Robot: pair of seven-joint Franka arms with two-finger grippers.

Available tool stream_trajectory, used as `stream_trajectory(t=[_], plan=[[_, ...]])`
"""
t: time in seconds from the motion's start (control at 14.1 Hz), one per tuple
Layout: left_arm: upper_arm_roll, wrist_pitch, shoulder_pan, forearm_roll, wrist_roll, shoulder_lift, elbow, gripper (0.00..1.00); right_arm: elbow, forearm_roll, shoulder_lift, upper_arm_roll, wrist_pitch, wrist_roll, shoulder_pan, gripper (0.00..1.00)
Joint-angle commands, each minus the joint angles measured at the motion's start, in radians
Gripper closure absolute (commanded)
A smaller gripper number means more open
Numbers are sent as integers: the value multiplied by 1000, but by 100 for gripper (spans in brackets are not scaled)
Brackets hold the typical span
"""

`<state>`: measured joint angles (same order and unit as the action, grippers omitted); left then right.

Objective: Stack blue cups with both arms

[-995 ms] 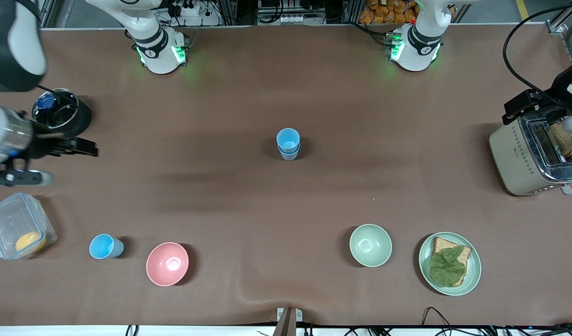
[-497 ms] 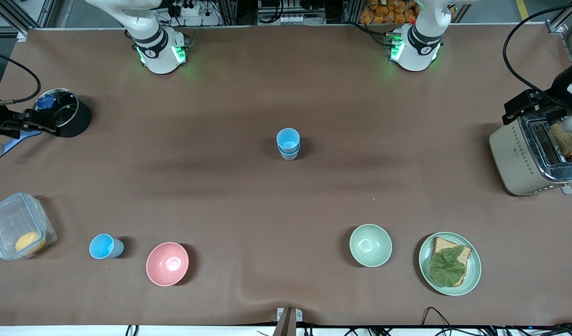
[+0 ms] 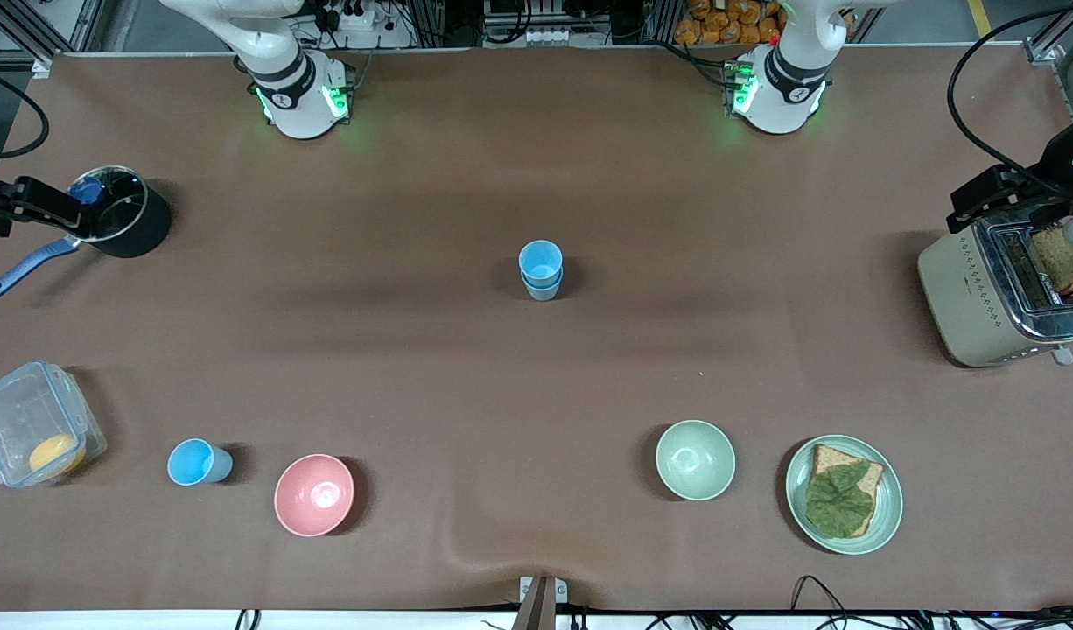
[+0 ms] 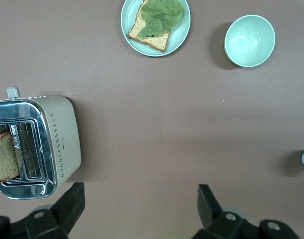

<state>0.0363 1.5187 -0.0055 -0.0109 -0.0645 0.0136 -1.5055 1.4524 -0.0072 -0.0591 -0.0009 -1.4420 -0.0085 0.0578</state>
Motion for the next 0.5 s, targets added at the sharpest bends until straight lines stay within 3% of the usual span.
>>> stream_trajectory(t=[0.0,0.43], plan=[[1,-14,7,8,25,-10,7,0,40,1,25,-1,-24,35,-9,0],[2,-14,6,8,25,-10,7,0,40,1,30,-5,-5,33,-9,0]])
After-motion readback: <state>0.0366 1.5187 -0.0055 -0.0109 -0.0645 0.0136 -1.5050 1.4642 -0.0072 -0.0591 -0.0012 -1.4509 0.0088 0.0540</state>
